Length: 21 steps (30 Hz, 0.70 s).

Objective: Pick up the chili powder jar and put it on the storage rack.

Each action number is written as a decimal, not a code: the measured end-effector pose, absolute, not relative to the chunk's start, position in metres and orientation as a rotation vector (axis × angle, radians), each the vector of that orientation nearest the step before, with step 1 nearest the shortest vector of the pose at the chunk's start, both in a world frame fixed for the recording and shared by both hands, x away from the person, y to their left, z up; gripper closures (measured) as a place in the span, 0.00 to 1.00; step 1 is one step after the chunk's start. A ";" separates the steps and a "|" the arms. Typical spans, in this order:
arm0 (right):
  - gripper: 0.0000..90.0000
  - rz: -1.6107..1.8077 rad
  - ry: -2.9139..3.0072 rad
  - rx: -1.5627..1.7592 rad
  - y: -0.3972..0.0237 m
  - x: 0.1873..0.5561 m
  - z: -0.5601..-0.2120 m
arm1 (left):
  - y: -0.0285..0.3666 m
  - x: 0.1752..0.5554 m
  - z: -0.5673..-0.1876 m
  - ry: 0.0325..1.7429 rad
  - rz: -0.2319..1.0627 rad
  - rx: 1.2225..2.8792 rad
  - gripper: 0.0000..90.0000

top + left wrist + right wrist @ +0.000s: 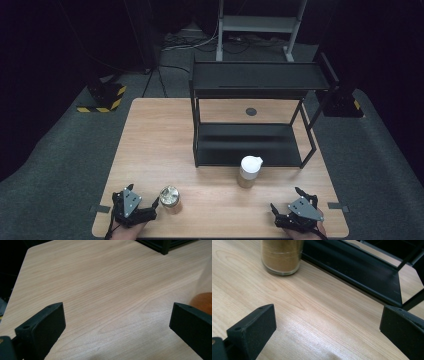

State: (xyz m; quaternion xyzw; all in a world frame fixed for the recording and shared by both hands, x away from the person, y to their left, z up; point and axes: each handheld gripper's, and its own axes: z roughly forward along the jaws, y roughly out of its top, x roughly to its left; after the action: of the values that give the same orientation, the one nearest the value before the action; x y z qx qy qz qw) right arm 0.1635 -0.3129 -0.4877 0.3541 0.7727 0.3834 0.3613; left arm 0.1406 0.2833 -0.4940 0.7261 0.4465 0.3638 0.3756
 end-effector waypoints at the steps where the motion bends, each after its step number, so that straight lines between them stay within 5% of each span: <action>1: 0.00 0.986 1.993 0.925 -0.313 0.165 -0.487 | 0.281 0.141 -0.493 1.141 0.938 1.872 0.01; 21: 0.00 0.997 1.983 0.917 -0.316 0.164 -0.488 | 0.286 0.138 -0.494 1.143 0.917 1.851 0.01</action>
State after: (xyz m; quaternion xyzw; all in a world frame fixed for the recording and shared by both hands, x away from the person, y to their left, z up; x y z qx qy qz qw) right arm 0.1641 -0.3155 -0.4881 0.3561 0.7699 0.3870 0.3614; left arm 0.1381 0.2859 -0.4940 0.7250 0.4479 0.3592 0.3805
